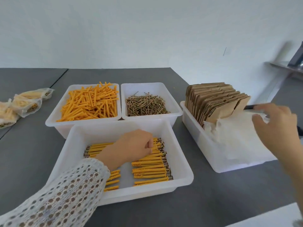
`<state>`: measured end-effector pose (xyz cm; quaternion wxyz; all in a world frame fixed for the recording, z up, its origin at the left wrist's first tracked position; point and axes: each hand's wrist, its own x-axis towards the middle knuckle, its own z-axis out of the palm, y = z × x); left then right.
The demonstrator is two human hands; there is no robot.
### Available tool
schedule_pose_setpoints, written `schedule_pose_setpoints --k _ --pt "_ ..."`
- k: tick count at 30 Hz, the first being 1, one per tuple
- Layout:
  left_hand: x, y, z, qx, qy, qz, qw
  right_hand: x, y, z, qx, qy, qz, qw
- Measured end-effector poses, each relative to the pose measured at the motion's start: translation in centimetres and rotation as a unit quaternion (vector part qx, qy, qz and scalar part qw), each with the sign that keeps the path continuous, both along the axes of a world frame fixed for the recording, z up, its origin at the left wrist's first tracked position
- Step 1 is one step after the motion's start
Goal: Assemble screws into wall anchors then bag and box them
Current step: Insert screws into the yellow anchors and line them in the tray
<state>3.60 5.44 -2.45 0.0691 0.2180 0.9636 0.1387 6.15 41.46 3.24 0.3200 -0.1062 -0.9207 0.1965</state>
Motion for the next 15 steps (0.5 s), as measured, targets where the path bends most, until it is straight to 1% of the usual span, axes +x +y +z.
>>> schedule_pose_setpoints --k 1,3,5,7,9,12,15 --pt "0.3 0.4 0.1 -0.016 0.007 -0.003 1.0 -0.6 1.7 -0.6 -0.006 -0.075 -0.056 0.996" --pt "0.8 1.2 0.2 -0.071 0.026 -0.009 0.997 -1.1 4.6 -1.9 -0.032 -0.205 -0.148 0.967" --pt "1.1 1.9 0.1 -0.136 0.053 -0.012 0.989 -1.5 6.7 -3.2 -0.055 -0.265 -0.177 0.946" --pt "0.8 2.4 -0.3 -0.167 0.082 -0.01 0.982 -1.8 7.9 -3.9 -0.085 -0.279 -0.174 0.941" --pt "0.5 2.7 -0.5 -0.179 0.11 -0.007 0.978 -1.7 8.3 -4.1 -0.082 -0.266 -0.155 0.948" --pt "-0.1 2.8 -0.7 -0.182 0.126 -0.007 0.975 -1.1 8.2 -4.1 -0.047 -0.219 -0.151 0.963" --pt "-0.6 2.7 -0.9 -0.163 0.117 -0.009 0.98 -0.2 7.6 -3.8 -0.034 -0.161 -0.138 0.977"
